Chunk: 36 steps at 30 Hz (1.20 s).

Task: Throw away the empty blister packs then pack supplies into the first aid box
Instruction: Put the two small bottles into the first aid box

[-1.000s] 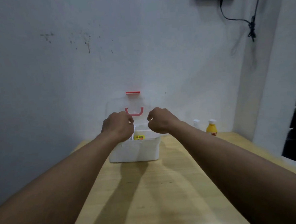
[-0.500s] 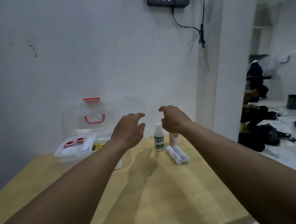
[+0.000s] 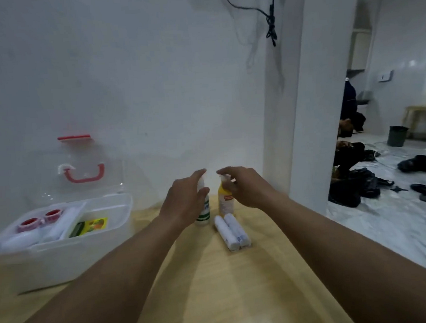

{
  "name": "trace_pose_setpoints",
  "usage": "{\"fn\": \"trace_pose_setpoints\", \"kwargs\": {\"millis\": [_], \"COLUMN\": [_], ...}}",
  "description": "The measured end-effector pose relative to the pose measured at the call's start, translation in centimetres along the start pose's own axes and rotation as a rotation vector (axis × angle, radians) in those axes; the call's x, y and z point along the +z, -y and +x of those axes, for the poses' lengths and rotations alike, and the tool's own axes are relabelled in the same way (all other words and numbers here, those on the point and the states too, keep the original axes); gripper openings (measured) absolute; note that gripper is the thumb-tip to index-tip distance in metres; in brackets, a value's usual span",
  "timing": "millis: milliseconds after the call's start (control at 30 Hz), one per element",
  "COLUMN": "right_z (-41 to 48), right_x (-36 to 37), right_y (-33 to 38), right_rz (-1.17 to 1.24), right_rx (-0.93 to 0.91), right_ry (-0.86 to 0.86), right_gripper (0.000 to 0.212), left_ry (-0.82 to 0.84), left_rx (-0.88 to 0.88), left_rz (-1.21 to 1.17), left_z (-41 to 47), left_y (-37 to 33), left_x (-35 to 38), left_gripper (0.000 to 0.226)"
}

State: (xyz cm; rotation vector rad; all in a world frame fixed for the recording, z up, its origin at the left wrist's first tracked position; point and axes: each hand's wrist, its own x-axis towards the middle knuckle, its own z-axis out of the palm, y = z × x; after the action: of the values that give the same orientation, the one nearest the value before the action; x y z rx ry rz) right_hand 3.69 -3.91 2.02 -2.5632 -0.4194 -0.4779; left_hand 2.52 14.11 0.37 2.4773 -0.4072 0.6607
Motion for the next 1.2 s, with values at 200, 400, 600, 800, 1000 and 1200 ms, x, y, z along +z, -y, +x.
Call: {"fn": "trace_pose_setpoints", "kwargs": {"millis": [200, 400, 600, 800, 1000, 1200], "right_z": [0.5, 0.5, 0.3, 0.3, 0.7, 0.8], "right_x": [-0.2, -0.1, -0.1, -0.9, -2.7, -4.9], "right_y": [-1.2, -1.0, -0.6, -0.1, 1.5, 5.0], "right_rz": [0.090, 0.119, 0.126, 0.139, 0.156, 0.165], "right_rx": [0.027, 0.007, 0.021, 0.039, 0.032, -0.010], "right_ry": [-0.020, -0.043, -0.072, -0.106, -0.116, -0.129], "right_gripper": [0.031, 0.034, 0.033, 0.034, 0.035, 0.036], "left_ry": [-0.055, -0.099, -0.107, -0.128, -0.160, -0.216], "left_rx": [-0.033, -0.073, -0.115, -0.114, -0.109, -0.111], "left_rz": [-0.200, -0.257, -0.292, -0.282, -0.313, -0.306], "left_z": [-0.4, -0.3, -0.4, -0.3, 0.4, 0.2], "left_y": [1.0, 1.0, 0.7, 0.0, -1.4, -2.4], "left_x": [0.5, 0.3, 0.0, -0.4, -2.9, -7.6], "left_gripper": [0.039, 0.034, 0.032, 0.033, 0.034, 0.036]}}
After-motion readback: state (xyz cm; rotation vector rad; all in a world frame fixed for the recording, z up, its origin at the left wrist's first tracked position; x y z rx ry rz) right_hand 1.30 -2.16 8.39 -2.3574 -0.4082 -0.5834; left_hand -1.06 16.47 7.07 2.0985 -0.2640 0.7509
